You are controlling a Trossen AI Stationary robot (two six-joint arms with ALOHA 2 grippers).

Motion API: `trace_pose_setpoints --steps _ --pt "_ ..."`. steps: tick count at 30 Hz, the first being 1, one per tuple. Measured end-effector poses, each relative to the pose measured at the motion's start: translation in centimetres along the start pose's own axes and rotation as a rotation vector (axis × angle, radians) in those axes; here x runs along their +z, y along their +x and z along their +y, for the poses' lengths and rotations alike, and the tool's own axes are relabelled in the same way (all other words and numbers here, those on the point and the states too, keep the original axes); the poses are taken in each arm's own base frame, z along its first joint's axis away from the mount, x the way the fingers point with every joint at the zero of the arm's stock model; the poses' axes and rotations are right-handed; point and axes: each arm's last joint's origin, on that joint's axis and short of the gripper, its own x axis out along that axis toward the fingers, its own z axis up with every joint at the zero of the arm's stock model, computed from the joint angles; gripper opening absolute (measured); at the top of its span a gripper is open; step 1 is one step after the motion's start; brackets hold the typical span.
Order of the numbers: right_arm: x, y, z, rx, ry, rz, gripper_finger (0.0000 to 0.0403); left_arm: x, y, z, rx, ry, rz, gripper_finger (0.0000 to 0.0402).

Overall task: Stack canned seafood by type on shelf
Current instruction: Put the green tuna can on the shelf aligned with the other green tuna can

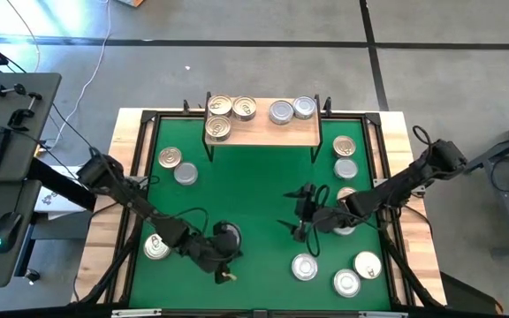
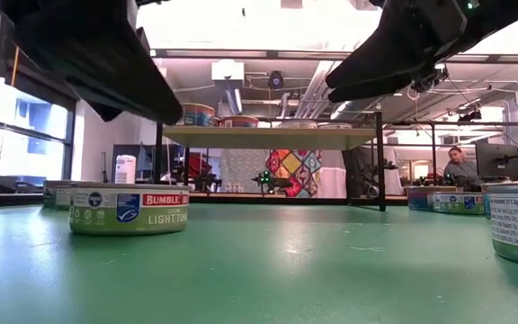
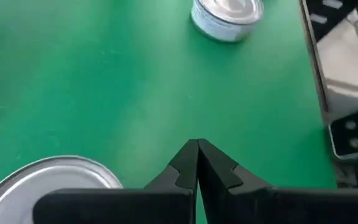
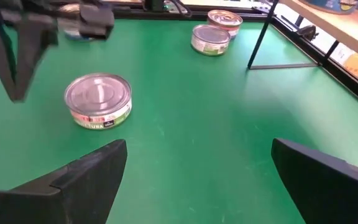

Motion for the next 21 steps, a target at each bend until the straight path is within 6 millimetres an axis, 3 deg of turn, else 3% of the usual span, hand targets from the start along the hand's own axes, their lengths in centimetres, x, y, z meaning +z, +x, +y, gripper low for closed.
trace_pose_setpoints --steps 5,14,17,21 --pt "-1.1 2.0 0.6 -0.012 0.017 -0.011 0.0394 -0.3 -2.0 -0.8 0.069 -0.035 0.111 0.0000" --pt "-2.9 8.0 0.5 -0.010 0.144 -0.084 0.0394 -4.1 -4.0 -1.1 0.276 -0.207 0.227 0.0000" --pt "-2.9 9.4 0.4 0.159 0.143 -0.038 0.0394 -5.1 -3.5 -1.0 0.259 -0.273 0.115 0.0000" --pt "-2.6 10.0 0.9 0.410 -0.021 -0.036 0.0394 -5.9 -2.2 -0.6 0.187 -0.307 0.000 0.0000"
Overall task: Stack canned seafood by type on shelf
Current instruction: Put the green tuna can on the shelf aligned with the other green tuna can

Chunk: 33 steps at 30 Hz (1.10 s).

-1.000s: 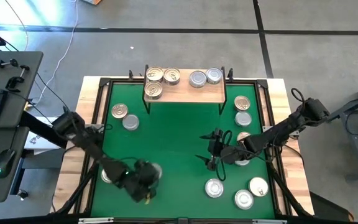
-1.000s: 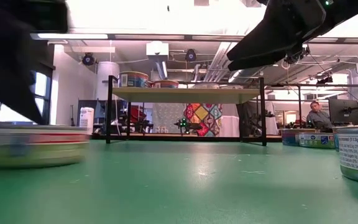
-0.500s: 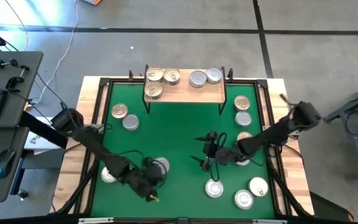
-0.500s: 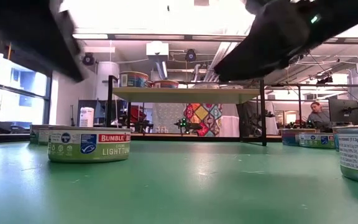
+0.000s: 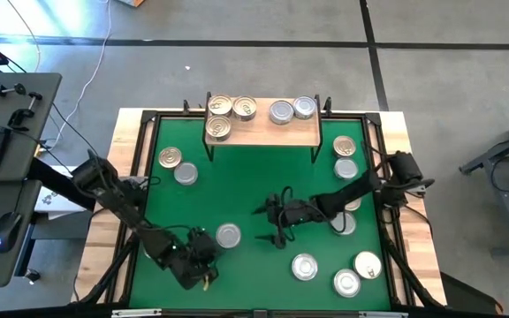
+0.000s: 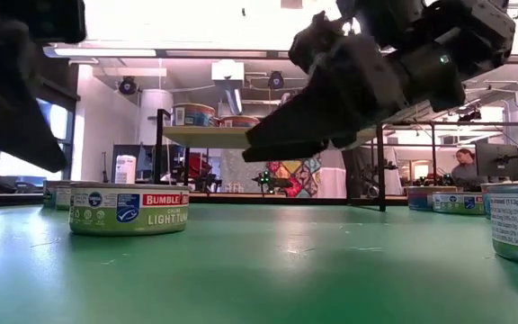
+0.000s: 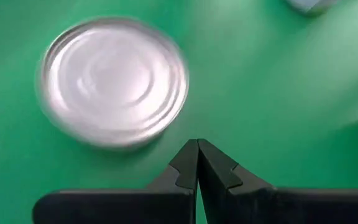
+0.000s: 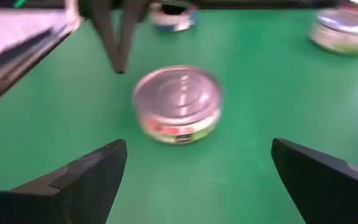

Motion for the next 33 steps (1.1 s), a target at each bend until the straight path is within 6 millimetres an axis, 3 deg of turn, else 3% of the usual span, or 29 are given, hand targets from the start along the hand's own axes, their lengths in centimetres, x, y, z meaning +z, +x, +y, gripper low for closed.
trace_pose_setpoints --steps 6,10,12,17,20,27,33 --pt "-0.6 1.9 0.0 0.020 -0.108 0.014 0.0394 0.4 2.2 1.8 0.059 0.015 -0.072 0.0000" --pt "-1.0 3.9 -0.3 0.012 -0.105 0.018 0.0394 1.6 4.0 2.6 0.101 0.097 -0.082 0.0000" --pt "-1.2 4.5 -0.5 0.006 -0.107 0.038 0.0394 3.1 4.2 2.1 0.054 0.116 -0.101 0.0000" --pt "-0.6 4.8 -1.3 -0.016 -0.095 0.066 0.0394 4.8 2.2 0.2 -0.051 0.202 -0.073 0.0000" --pt "-0.1 3.9 -1.5 -0.060 -0.093 0.077 0.0394 4.6 0.6 0.3 0.004 0.184 -0.035 0.0000" --pt "-0.8 4.2 -3.8 -0.156 -0.067 0.075 0.0394 2.1 -0.2 5.0 0.391 0.095 0.056 0.0000" --pt "-1.2 5.7 -5.9 -0.129 -0.044 0.056 0.0394 1.3 1.9 7.9 0.427 -0.016 -0.056 0.0000"
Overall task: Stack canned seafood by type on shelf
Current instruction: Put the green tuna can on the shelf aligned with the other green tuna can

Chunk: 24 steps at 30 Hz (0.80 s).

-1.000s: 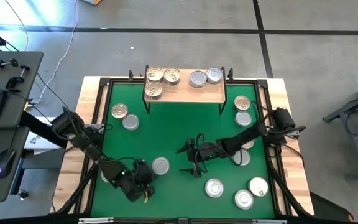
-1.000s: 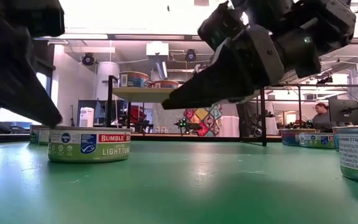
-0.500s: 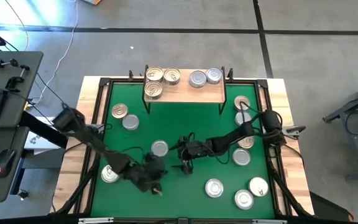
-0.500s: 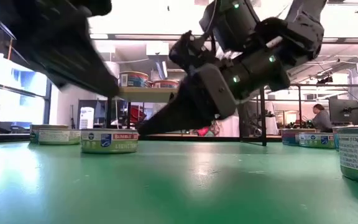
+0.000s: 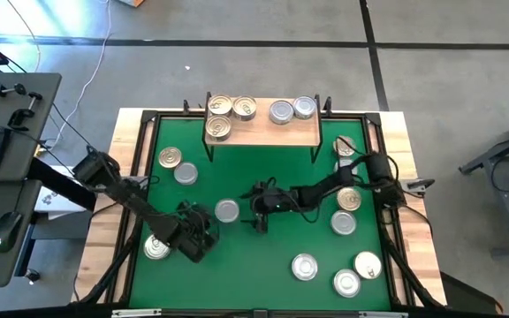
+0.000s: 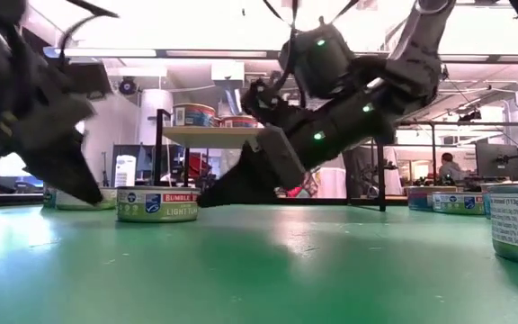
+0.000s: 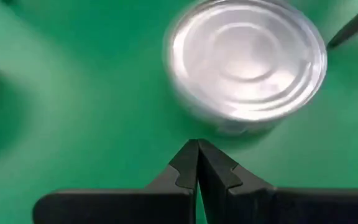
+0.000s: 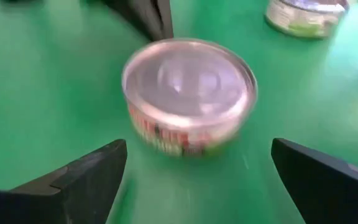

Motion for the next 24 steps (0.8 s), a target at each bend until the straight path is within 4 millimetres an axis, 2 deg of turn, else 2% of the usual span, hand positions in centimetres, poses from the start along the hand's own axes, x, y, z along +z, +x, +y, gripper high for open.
trace_pose_setpoints --steps 5,9,16,22,24 --pt "0.1 1.9 -0.5 0.058 0.008 -0.023 0.0394 0.2 2.1 0.2 -0.060 -0.023 -0.066 0.0000" --pt "0.0 3.0 -0.6 0.066 0.007 -0.020 0.0394 0.8 2.8 0.3 -0.057 0.031 -0.092 0.0000" --pt "-0.2 3.0 -0.5 0.063 0.017 -0.035 0.0392 1.0 2.9 0.4 -0.048 0.037 -0.105 0.0000" --pt "-0.9 2.4 -0.5 0.034 0.051 -0.064 0.0353 0.7 2.6 0.2 -0.056 0.038 -0.097 0.0000" --pt "-1.2 2.0 -0.4 0.040 0.080 -0.075 0.0351 0.5 2.3 0.1 -0.068 0.010 -0.072 0.0000"
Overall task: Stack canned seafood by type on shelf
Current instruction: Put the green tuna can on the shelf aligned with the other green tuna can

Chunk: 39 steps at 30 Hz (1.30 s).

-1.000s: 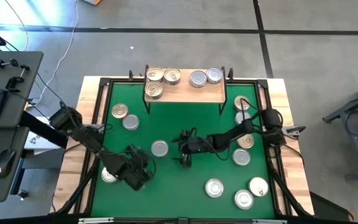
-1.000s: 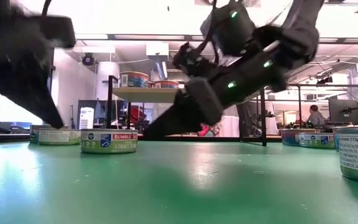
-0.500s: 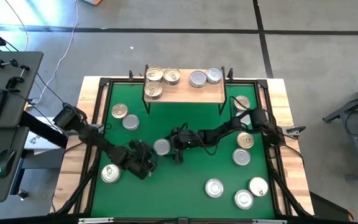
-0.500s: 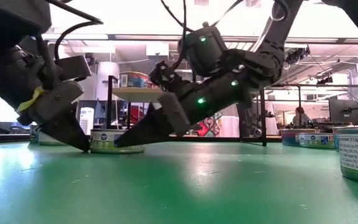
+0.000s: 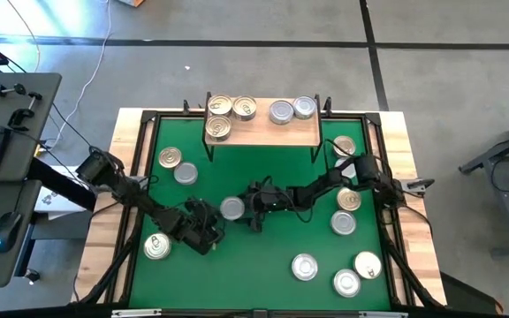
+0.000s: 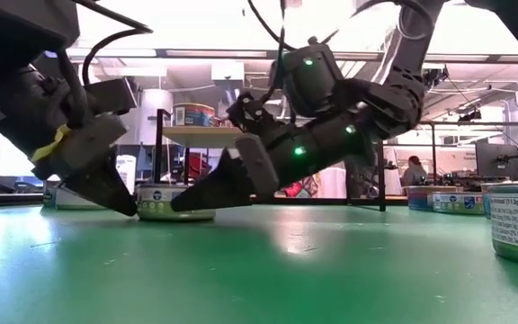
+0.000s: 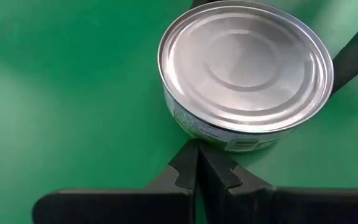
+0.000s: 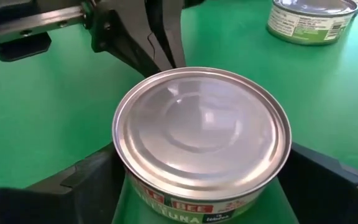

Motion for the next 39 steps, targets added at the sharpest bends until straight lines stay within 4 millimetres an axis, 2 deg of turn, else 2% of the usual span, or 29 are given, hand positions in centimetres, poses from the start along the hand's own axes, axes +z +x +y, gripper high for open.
trace_pose_setpoints --steps 4,9,14,17,19,21,25,27,30,35,37,39 --pt "-0.8 -1.8 0.2 -0.036 0.049 -0.001 0.0351 -1.1 -1.0 0.1 0.005 -0.026 0.043 0.0000" --pt "-0.9 -5.8 1.3 -0.133 0.043 0.041 0.0351 -2.0 -1.9 0.1 0.004 -0.047 0.021 0.0000" --pt "3.5 -11.3 2.8 -0.267 0.006 0.022 0.0351 -1.8 -2.0 -0.6 -0.042 -0.043 -0.037 0.0000" --pt "6.0 -14.8 2.4 -0.404 -0.036 0.093 0.0351 -0.6 -1.6 -1.3 -0.057 -0.015 -0.103 0.0000" --pt "8.4 -17.1 1.5 -0.481 -0.031 0.088 0.0351 0.6 -1.2 -2.0 -0.067 0.006 -0.142 0.0000" --pt "9.9 -19.3 -0.1 -0.572 -0.019 0.097 0.0351 2.3 -0.7 -2.7 -0.077 0.044 -0.171 0.0000" --pt "10.5 -22.1 -3.5 -0.712 0.003 0.142 0.0351 7.5 1.0 -3.7 -0.115 0.071 -0.193 0.0000" --pt "11.0 -23.1 -5.2 -0.748 0.048 0.121 0.0351 10.6 1.8 -4.0 -0.150 0.112 -0.201 0.0000" --pt "10.5 -23.4 -7.6 -0.745 0.099 0.160 0.0351 15.7 2.6 -3.9 -0.158 0.167 -0.255 0.0000" --pt "9.9 -23.8 -10.3 -0.772 0.158 0.192 0.0362 24.7 3.4 -1.7 -0.188 0.233 -0.372 0.0000" --pt "9.6 -24.0 -11.0 -0.782 0.175 0.206 0.0381 27.5 3.9 -0.1 -0.220 0.230 -0.398 0.0000" --pt "9.6 -24.2 -11.5 -0.762 0.193 0.201 0.0389 29.5 4.6 1.5 -0.229 0.228 -0.398 0.0000"
